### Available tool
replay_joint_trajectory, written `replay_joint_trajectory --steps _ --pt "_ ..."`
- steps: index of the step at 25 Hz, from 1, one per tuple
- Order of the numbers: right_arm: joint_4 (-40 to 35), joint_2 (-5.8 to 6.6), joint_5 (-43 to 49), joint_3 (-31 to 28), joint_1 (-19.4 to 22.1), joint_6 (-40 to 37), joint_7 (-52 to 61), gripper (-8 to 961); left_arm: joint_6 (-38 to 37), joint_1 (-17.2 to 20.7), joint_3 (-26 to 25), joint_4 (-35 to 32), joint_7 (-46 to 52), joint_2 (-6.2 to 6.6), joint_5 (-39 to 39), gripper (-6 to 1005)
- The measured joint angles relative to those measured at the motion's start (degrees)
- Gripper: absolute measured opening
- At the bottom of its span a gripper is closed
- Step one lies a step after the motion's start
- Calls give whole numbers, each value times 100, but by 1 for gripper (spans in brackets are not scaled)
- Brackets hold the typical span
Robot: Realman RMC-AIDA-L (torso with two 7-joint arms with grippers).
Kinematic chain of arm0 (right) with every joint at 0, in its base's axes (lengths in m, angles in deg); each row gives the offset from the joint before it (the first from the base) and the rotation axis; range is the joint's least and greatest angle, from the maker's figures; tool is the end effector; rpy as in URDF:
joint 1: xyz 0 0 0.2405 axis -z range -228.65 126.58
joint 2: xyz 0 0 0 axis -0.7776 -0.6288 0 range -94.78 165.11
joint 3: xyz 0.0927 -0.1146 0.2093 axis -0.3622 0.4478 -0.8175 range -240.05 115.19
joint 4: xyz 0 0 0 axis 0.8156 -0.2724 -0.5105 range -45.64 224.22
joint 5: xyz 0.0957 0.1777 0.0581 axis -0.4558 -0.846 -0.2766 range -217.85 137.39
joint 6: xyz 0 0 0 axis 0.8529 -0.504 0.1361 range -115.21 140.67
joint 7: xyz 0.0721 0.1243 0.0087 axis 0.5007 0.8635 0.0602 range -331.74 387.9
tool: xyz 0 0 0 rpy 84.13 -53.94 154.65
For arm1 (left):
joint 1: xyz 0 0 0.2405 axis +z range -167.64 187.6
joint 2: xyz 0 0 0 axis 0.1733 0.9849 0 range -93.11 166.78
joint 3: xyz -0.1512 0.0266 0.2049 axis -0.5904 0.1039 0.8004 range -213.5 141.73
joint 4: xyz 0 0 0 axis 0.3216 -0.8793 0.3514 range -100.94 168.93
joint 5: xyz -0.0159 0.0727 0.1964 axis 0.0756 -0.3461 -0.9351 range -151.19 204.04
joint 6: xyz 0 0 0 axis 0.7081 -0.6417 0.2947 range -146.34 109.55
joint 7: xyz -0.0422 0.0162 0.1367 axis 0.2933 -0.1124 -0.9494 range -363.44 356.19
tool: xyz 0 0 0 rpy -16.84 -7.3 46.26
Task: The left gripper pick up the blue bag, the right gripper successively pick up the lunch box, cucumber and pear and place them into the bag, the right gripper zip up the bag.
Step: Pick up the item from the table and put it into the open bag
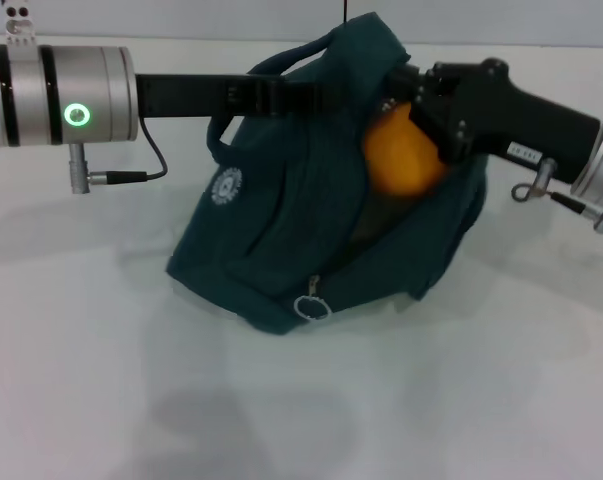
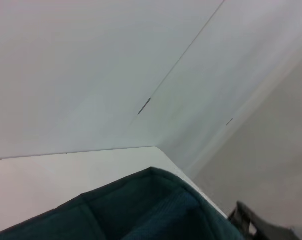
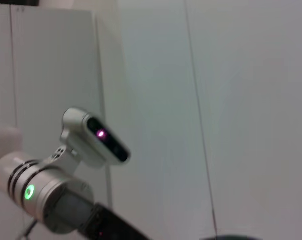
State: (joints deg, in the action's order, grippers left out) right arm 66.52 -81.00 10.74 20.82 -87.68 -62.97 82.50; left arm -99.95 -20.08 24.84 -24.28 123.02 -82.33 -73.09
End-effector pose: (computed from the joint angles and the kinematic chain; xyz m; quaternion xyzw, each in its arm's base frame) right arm 0.1803 0.3679 -0.0352 -0.8890 0.0924 0.4057 0.1910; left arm -0.1719 0.3645 0.0184 -0.8711 -0.3965 -0.2830 0.0628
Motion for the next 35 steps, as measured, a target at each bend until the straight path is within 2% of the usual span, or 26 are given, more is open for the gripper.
replay_joint_trajectory --steps 11,22,30,35 --pt "29 38 60 444 170 -63 143 33 11 -4 -61 18 29 -1 -17 62" --pt "-363 127 60 205 408 -268 202 40 -54 -9 -30 8 164 -1 -31 61" --pt "-914 307 47 109 809 -905 225 46 -393 -62 8 3 477 -27 71 60" --pt "-983 485 61 -101 1130 -1415 202 49 -429 -148 356 10 751 -42 457 60"
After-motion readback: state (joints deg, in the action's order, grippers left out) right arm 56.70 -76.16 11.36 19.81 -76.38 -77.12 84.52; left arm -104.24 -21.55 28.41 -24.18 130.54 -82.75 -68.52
